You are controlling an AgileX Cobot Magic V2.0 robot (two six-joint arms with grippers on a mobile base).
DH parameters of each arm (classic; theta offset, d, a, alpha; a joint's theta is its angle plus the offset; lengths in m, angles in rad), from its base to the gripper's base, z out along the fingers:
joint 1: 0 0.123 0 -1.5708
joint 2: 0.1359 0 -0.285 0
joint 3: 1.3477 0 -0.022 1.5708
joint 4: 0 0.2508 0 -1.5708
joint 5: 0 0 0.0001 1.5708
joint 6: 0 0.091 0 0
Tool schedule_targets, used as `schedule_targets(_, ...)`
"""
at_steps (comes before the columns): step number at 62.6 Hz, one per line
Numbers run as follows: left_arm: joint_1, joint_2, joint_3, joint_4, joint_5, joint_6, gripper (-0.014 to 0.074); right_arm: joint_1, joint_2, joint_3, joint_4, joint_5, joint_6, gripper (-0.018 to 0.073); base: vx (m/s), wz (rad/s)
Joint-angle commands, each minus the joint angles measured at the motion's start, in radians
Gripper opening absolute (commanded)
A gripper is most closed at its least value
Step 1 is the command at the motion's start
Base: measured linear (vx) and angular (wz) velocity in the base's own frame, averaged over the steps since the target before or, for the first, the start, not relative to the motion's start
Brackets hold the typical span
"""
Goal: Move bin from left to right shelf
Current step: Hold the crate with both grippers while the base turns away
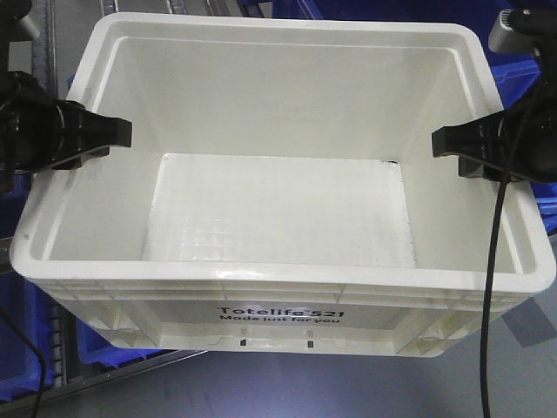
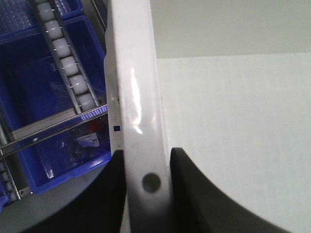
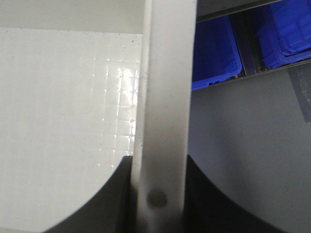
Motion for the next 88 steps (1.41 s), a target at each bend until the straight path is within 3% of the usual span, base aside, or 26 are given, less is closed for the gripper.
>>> schedule_targets(1, 0.0, -0.042, -0.035, 0.03, -0.098, 0.033, -0.0007, -0.015, -0.036, -0.039, -0.095, -0.095, -0.019, -0.0005, -0.06, -0.28)
schedule_targets(37, 0.0, -0.042, -0.035, 0.03, -0.098, 0.033, -0.0006, -0.015, -0.036, -0.039, -0.095, -0.095, -0.019, -0.0005, -0.05, -0.38)
schedule_targets(88, 0.0, -0.042, -0.035, 0.03, -0.098, 0.033, -0.0006, -0.015, -0.036, -0.039, -0.095, -0.095, -0.019, -0.0005, 0.01, -0.6)
